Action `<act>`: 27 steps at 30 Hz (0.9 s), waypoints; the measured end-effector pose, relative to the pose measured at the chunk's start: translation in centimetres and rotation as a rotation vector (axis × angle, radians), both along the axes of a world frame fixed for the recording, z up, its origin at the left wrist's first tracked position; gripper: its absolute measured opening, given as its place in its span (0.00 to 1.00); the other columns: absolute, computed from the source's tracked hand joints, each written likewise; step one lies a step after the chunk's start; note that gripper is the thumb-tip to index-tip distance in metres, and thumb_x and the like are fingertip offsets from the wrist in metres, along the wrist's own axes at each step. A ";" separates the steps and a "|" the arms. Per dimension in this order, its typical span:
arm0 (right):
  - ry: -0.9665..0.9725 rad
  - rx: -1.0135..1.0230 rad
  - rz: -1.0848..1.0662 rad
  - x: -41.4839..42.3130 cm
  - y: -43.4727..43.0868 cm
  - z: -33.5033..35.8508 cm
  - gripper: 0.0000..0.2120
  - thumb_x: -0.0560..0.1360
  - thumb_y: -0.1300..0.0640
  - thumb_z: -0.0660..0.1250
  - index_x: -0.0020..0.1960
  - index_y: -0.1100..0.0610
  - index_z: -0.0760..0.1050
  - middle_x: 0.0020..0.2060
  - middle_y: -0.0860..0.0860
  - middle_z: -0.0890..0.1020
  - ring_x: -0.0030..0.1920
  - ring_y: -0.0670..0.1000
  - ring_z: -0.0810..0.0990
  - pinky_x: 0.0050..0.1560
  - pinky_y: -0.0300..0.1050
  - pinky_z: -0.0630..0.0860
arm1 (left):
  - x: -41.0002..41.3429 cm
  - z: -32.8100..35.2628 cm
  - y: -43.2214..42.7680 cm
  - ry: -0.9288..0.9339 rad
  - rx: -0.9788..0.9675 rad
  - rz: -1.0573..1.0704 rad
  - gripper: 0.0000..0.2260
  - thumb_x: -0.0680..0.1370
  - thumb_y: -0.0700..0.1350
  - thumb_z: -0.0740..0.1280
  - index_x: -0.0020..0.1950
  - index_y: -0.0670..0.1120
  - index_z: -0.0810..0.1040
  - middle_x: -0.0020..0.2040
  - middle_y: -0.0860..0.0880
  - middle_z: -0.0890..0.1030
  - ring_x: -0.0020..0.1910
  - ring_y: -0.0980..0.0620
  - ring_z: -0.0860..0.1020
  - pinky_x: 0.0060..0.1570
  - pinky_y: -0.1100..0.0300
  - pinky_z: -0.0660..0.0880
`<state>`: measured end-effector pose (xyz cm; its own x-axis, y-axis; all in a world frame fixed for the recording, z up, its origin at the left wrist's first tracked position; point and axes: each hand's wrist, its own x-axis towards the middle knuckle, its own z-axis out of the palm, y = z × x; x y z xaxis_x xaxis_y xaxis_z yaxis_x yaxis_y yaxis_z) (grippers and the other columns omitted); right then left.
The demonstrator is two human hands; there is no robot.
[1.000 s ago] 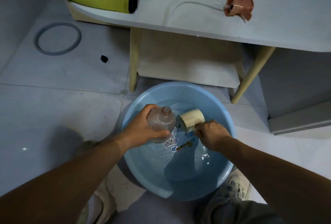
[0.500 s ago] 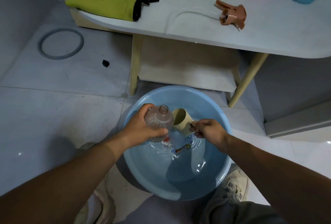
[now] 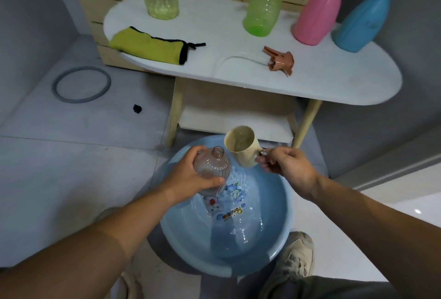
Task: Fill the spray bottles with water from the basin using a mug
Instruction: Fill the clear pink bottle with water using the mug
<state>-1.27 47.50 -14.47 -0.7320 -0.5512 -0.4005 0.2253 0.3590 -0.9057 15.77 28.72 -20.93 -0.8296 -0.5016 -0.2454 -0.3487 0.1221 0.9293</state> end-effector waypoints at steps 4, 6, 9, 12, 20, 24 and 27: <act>0.072 -0.039 0.003 -0.2 1.1 3.5 0.16 0.78 0.68 0.59 0.34 0.61 0.77 0.43 0.61 0.84 0.45 0.57 0.77 0.58 0.55 0.77 | 0.0 1.6 0.4 0.021 0.011 -0.021 0.36 0.65 0.45 0.85 0.67 0.54 0.72 0.61 0.53 0.79 0.57 0.57 0.80 0.47 0.73 0.74; 0.116 -0.040 0.021 -0.5 1.7 4.8 0.12 0.79 0.66 0.61 0.39 0.66 0.78 0.46 0.61 0.86 0.45 0.56 0.79 0.55 0.51 0.80 | 0.0 2.2 0.6 0.040 0.022 -0.026 0.36 0.65 0.44 0.85 0.67 0.53 0.72 0.61 0.52 0.79 0.58 0.56 0.80 0.49 0.73 0.76; 0.194 -0.026 0.065 -1.2 2.3 6.4 0.13 0.79 0.62 0.63 0.44 0.71 0.79 0.47 0.59 0.86 0.43 0.55 0.80 0.53 0.55 0.79 | -0.1 3.0 0.8 0.049 0.021 -0.032 0.36 0.65 0.44 0.85 0.69 0.53 0.71 0.63 0.51 0.79 0.61 0.52 0.79 0.62 0.60 0.77; 0.281 0.006 0.109 -1.2 2.6 7.4 0.13 0.79 0.58 0.65 0.46 0.68 0.82 0.47 0.58 0.87 0.46 0.56 0.81 0.60 0.66 0.74 | -0.2 3.3 0.8 0.055 0.018 -0.037 0.37 0.65 0.45 0.85 0.69 0.53 0.72 0.63 0.52 0.79 0.61 0.53 0.79 0.62 0.59 0.77; 0.431 0.030 0.156 -0.5 2.4 7.5 0.14 0.79 0.57 0.67 0.43 0.67 0.81 0.36 0.50 0.86 0.40 0.43 0.81 0.52 0.45 0.76 | -0.5 3.2 0.8 0.060 -0.007 -0.041 0.37 0.63 0.50 0.86 0.67 0.58 0.72 0.60 0.59 0.79 0.57 0.61 0.79 0.45 0.78 0.72; 0.510 0.076 0.190 -0.4 2.3 7.3 0.14 0.78 0.53 0.68 0.39 0.62 0.81 0.38 0.66 0.79 0.37 0.51 0.75 0.43 0.44 0.72 | -0.5 2.9 0.6 0.062 -0.012 -0.045 0.36 0.63 0.49 0.86 0.67 0.58 0.72 0.60 0.58 0.80 0.56 0.60 0.80 0.45 0.76 0.74; 0.493 0.070 0.192 -0.2 2.1 7.4 0.14 0.78 0.54 0.68 0.39 0.61 0.80 0.35 0.66 0.77 0.36 0.51 0.72 0.39 0.42 0.70 | -0.5 2.8 0.6 0.064 -0.026 -0.045 0.36 0.64 0.48 0.86 0.67 0.57 0.73 0.59 0.59 0.80 0.55 0.63 0.79 0.45 0.77 0.72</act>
